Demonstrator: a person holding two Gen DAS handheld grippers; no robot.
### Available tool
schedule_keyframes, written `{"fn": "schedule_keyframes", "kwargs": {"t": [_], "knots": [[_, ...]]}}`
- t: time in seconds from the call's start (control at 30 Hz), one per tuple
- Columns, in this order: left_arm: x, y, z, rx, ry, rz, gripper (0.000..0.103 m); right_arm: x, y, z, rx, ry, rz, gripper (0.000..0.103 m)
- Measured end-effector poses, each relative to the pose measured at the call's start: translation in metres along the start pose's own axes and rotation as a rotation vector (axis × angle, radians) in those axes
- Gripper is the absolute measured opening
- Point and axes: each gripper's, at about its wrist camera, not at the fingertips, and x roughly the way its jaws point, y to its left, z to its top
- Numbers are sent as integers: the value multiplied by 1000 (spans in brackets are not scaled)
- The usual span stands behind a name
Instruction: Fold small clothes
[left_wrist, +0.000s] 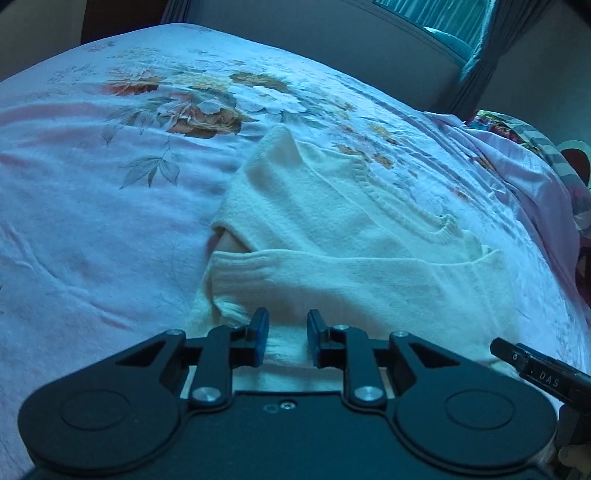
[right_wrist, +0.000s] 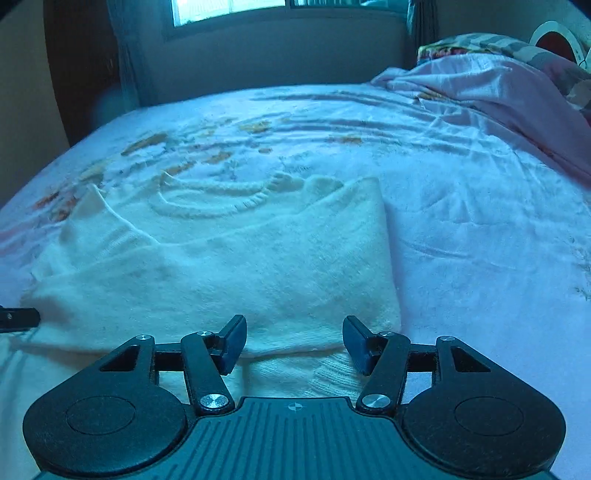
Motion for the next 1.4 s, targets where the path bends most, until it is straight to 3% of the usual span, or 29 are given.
{"fn": "schedule_keyframes", "kwargs": {"t": [0.13, 0.33, 0.43, 0.73, 1.07, 1.4], "knots": [[1, -4, -19, 49, 2, 35, 23, 4, 13, -20, -60, 64, 0, 57], [-17, -18, -33, 94, 33, 45, 24, -33, 21, -23, -15, 26, 27, 58], [-22, -19, -48, 112, 27, 63, 24, -31, 29, -40, -69, 93, 1, 58], [-57, -19, -72, 103, 69, 38, 24, -82, 44, -57, -80, 68, 25, 58], [-93, -18, -114, 146, 100, 48, 23, -115, 56, -112, -116, 150, 26, 58], [-122, -17, -140, 145, 98, 39, 24, -154, 56, -142, -99, 130, 17, 58]]}}
